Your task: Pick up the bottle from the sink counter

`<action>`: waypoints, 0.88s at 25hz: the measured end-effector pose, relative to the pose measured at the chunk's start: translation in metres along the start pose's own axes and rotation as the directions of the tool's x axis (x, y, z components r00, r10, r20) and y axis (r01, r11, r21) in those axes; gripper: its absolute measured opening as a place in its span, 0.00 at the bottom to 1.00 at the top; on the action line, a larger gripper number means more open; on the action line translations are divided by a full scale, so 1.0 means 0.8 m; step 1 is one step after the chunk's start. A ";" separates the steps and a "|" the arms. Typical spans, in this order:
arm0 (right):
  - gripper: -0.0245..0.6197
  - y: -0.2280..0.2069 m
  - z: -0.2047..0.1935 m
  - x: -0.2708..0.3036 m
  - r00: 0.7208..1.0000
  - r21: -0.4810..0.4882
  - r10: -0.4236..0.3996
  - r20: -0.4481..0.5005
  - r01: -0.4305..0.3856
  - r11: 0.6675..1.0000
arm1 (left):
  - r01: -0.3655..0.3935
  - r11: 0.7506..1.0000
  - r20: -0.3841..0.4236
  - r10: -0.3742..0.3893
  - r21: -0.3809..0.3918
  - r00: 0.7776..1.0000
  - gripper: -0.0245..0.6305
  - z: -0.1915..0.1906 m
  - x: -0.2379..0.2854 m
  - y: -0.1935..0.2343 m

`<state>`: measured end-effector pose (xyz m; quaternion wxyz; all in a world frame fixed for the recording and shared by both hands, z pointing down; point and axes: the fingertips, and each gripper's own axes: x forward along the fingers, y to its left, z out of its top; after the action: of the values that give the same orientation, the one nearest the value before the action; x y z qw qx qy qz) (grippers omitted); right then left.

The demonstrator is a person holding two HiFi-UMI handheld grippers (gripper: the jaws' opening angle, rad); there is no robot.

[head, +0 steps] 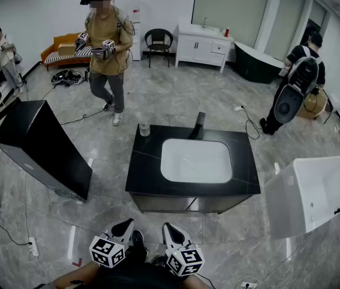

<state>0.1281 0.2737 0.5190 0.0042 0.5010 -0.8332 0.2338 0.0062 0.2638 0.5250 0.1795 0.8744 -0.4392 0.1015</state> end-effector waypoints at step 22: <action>0.05 0.088 0.009 0.091 0.993 -0.001 -0.115 0.013 0.115 0.993 | 0.104 0.994 0.050 -0.102 -0.042 0.994 0.04 0.040 -0.040 0.123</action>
<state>0.0347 0.2374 0.5033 0.0126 0.5499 -0.8031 0.2292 -0.0914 0.2200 0.5071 0.1936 0.8938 -0.3999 0.0613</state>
